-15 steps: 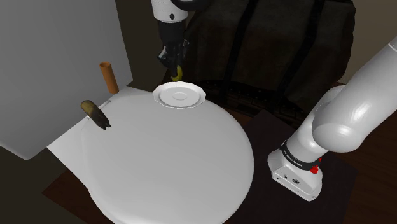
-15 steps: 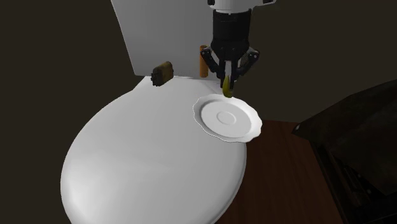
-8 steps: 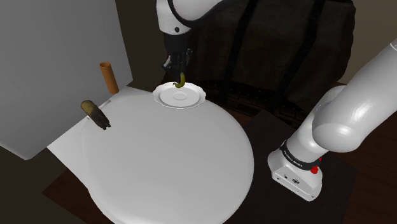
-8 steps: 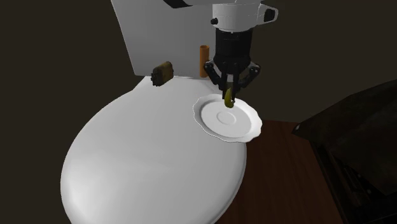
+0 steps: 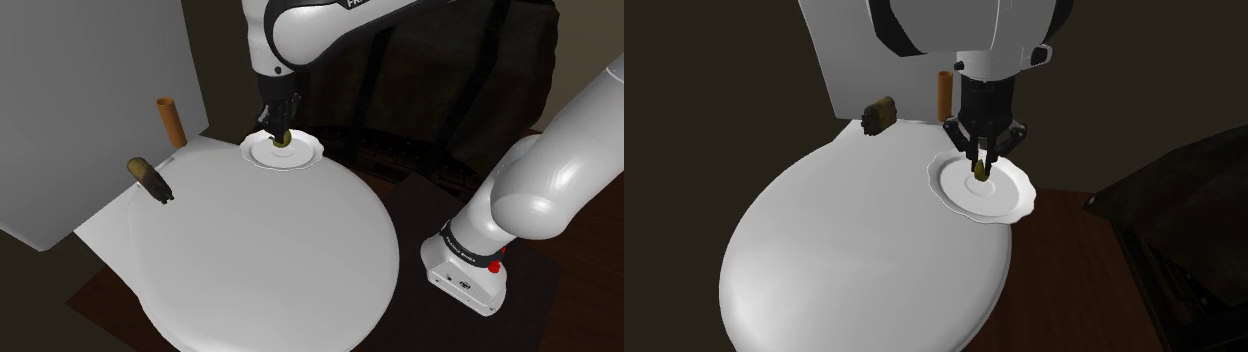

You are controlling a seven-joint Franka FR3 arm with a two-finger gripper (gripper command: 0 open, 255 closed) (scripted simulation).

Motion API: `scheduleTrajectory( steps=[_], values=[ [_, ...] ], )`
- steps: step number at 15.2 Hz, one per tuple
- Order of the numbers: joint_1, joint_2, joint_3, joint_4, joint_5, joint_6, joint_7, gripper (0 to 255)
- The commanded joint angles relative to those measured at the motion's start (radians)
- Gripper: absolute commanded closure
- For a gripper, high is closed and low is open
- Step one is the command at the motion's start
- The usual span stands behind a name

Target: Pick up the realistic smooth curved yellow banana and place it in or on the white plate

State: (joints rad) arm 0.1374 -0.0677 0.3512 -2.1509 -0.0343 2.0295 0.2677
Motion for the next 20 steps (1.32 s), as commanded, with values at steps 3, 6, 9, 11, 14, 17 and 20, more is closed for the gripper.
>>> scheduleTrajectory(
  steps=[3,6,9,11,14,17,20],
  values=[
    [0.000,0.002,0.000,-0.003,-0.001,0.005,0.001,255],
    [0.000,0.002,0.000,-0.003,-0.001,0.005,0.001,255],
    [0.000,0.002,0.000,-0.003,-0.001,0.005,0.001,0],
    [0.000,0.002,0.000,-0.003,-0.001,0.005,0.001,0],
    [0.001,-0.017,0.000,0.047,0.007,-0.062,-0.005,0],
    [0.001,-0.029,-0.001,0.095,0.012,-0.122,-0.009,0],
    [0.001,-0.029,-0.001,0.095,0.012,-0.122,-0.009,0]
  ],
)
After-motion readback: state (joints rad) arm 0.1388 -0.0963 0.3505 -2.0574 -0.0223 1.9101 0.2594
